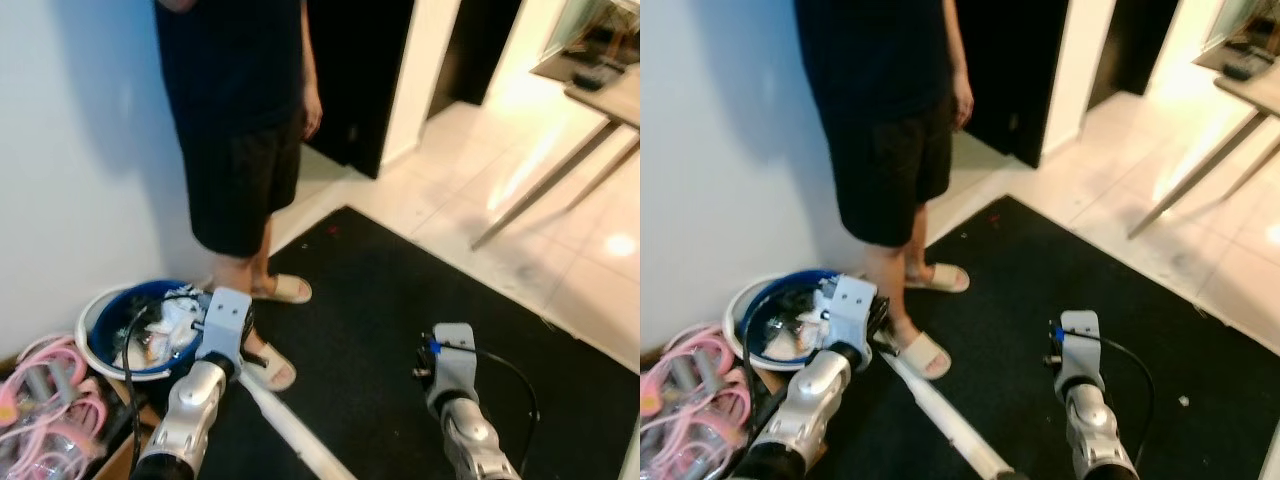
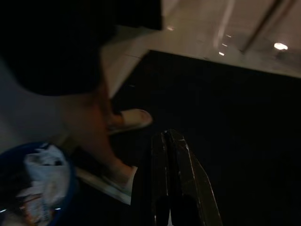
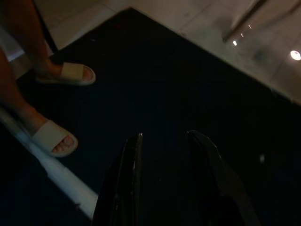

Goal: Picking trash to rubbish bin

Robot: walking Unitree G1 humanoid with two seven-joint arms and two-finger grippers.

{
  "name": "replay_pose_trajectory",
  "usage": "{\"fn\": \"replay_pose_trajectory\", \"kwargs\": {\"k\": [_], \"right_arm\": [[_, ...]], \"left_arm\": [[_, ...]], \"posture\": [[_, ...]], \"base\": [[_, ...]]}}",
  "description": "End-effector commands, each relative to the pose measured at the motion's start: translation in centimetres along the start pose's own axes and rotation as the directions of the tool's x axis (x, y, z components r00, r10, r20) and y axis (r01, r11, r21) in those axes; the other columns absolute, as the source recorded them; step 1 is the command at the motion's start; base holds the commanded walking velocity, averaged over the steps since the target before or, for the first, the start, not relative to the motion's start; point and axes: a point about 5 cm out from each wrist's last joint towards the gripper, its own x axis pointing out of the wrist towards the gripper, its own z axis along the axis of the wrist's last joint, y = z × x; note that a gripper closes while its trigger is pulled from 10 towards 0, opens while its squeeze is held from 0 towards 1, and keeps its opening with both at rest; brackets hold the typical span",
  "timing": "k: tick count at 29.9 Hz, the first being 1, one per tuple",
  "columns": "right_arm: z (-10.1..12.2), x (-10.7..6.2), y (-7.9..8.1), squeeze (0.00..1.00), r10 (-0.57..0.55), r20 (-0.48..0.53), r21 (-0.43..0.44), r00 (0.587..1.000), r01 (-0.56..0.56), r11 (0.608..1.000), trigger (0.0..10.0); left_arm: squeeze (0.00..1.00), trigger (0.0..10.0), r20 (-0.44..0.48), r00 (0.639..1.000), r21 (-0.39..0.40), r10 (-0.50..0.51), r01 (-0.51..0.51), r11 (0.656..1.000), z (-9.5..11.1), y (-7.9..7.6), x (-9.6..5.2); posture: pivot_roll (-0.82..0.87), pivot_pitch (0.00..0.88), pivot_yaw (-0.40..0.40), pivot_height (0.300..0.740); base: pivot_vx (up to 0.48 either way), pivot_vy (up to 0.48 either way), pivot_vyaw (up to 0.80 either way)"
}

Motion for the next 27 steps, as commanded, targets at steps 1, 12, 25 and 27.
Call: {"fn": "replay_pose_trajectory", "kwargs": {"k": [1, 12, 25, 27], "right_arm": [[-0.6, -0.3, -0.1, 0.0, -0.005, -0.025, 0.005, 1.0, 0.005, 1.0, 10.0], [-0.8, -0.5, -0.1, 0.0, -0.003, -0.031, -0.001, 1.0, 0.003, 1.0, 10.0], [-1.1, -0.8, -0.2, 0.0, -0.014, -0.035, -0.005, 0.999, 0.014, 1.0, 10.0], [-1.1, -0.9, -0.2, 0.0, -0.016, -0.033, -0.003, 0.999, 0.016, 1.0, 10.0]], "left_arm": [[0.0, 10.0, -0.015, 1.0, -0.004, -0.014, 0.014, 1.0, -0.4, -0.3, -0.1], [0.0, 10.0, -0.045, 0.999, -0.02, 0.003, -0.004, 1.0, -1.3, -0.2, -0.5], [0.0, 10.0, -0.057, 0.998, -0.01, -0.027, 0.026, 1.0, -1.8, -0.9, -0.8], [0.0, 10.0, -0.048, 0.998, -0.015, -0.032, 0.031, 0.999, -1.7, -1.0, -0.8]], "posture": [[0.01, 0.066, 0.048, 0.74], [0.01, 0.065, 0.046, 0.74], [-0.01, 0.077, 0.063, 0.74], [-0.01, 0.077, 0.063, 0.74]], "base": [[0.0, 0.0, -0.8], [0.0, 0.0, -0.8], [0.0, 0.0, -0.8], [0.0, 0.0, -0.8]]}}
